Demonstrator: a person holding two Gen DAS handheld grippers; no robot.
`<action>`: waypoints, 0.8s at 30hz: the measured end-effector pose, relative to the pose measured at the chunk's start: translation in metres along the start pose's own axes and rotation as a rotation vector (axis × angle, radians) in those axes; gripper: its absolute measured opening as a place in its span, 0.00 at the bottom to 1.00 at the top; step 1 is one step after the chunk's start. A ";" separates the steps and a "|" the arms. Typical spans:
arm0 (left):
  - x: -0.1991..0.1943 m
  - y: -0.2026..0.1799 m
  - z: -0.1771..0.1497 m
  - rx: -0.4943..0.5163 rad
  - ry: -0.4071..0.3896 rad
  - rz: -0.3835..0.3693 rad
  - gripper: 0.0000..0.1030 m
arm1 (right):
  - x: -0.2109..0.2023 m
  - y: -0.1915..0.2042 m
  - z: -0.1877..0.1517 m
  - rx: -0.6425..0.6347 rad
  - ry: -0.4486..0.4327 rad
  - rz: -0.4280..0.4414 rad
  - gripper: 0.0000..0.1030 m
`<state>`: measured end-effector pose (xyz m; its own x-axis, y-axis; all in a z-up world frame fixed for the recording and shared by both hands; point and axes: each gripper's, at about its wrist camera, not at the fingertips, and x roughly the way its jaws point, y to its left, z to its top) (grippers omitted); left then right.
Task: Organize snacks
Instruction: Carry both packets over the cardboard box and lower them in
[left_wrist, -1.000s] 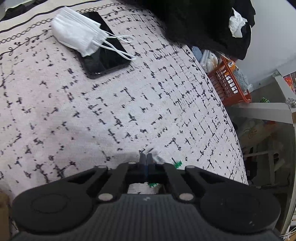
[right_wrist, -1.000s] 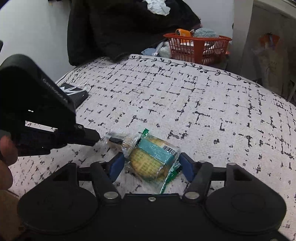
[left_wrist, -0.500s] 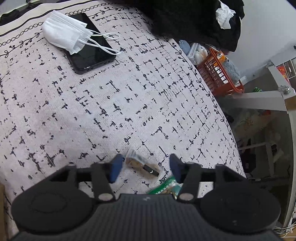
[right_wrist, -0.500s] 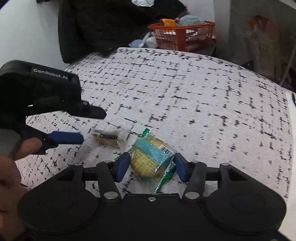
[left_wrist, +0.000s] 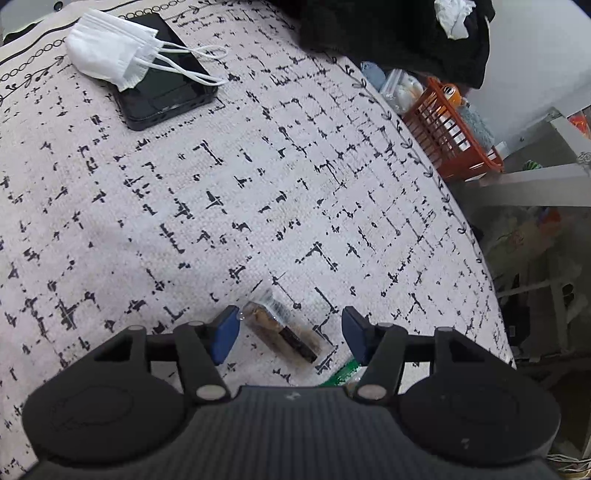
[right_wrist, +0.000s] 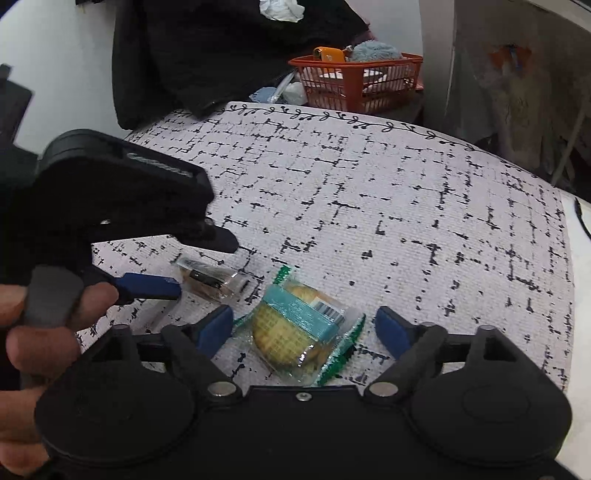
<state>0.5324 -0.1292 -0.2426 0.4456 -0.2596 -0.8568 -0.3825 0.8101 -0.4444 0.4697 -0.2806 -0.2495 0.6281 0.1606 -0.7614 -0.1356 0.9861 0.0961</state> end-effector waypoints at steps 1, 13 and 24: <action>0.001 -0.001 0.000 0.004 0.002 0.004 0.57 | 0.001 0.001 0.000 -0.006 0.000 -0.003 0.89; -0.015 0.011 -0.004 0.030 0.026 0.020 0.17 | -0.004 0.005 -0.004 -0.035 0.025 -0.006 0.58; -0.073 0.030 -0.011 0.040 -0.029 0.000 0.14 | -0.035 0.010 -0.005 0.027 0.025 0.040 0.49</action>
<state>0.4795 -0.0917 -0.1965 0.4688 -0.2448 -0.8487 -0.3502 0.8306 -0.4330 0.4430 -0.2764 -0.2251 0.6035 0.1989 -0.7721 -0.1392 0.9798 0.1436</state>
